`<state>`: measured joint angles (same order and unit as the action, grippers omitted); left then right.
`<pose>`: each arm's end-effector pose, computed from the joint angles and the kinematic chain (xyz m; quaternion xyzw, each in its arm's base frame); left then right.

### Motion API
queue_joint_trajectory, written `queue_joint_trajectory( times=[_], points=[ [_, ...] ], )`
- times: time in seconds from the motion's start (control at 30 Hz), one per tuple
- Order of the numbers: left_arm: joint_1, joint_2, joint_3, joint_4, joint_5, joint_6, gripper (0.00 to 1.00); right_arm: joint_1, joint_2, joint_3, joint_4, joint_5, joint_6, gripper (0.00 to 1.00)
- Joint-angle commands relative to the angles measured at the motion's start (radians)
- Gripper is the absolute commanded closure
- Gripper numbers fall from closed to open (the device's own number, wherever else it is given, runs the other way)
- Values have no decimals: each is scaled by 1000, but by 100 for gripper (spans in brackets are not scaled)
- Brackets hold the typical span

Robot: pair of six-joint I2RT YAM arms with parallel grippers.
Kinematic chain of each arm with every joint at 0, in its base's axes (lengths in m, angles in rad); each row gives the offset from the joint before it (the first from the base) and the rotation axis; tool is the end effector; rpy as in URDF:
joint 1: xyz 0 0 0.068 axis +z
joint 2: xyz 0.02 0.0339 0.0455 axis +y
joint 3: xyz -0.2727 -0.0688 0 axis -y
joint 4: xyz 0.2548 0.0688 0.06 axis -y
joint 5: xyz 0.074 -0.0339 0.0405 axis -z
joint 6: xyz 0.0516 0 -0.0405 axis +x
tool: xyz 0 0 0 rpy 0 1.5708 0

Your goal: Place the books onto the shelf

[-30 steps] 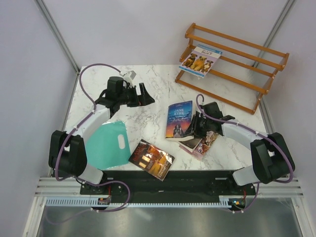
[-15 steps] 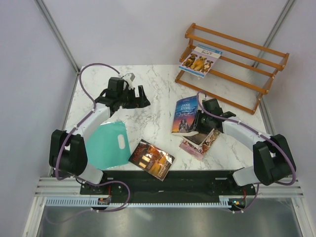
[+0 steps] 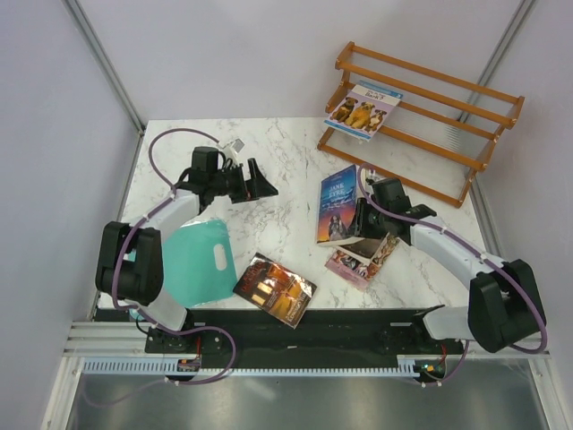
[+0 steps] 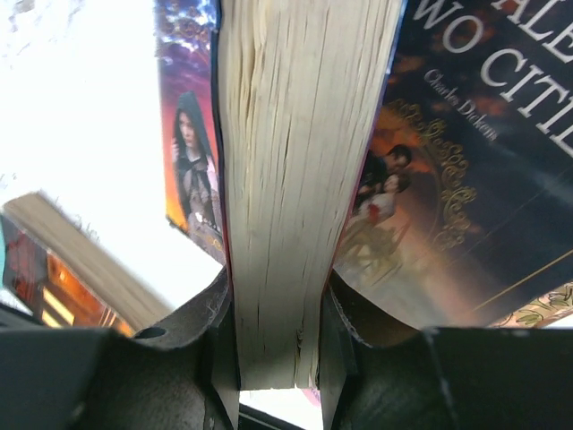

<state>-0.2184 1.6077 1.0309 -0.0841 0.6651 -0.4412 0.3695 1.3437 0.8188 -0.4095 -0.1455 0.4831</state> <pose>0.3512 -0.1106 0.2270 0.0482 0.8598 -0.4120 0.2980 0.2617 0.1094 0.2029 0.0311 0.9471 0.1919 0.2556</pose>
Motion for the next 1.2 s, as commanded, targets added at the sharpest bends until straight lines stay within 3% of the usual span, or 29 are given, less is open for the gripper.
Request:
queue_joint_trajectory(
  times=[0.0,0.1,0.5,0.67,0.87,0.97,1.17],
  points=[
    [-2,-11,-41,215,120,-103,0,-9,-93,2,4,-12,-146,100],
    [-9,15,-120,442,194,-235,0,-9,-139,23,38,-132,-159,100],
    [-157,197,-134,858,226,-465,0,-9,-176,175,104,-449,-97,100],
    [-190,284,-144,1096,228,-629,0,-9,-184,236,140,-480,-57,100],
    [-202,313,-149,1187,211,-702,0,-7,-164,307,169,-514,-8,100],
    [-207,331,-137,1242,200,-746,0,-9,-161,304,208,-531,29,100],
    [-222,420,-95,1527,179,-934,0,-9,-164,249,287,-578,89,100]
  ],
)
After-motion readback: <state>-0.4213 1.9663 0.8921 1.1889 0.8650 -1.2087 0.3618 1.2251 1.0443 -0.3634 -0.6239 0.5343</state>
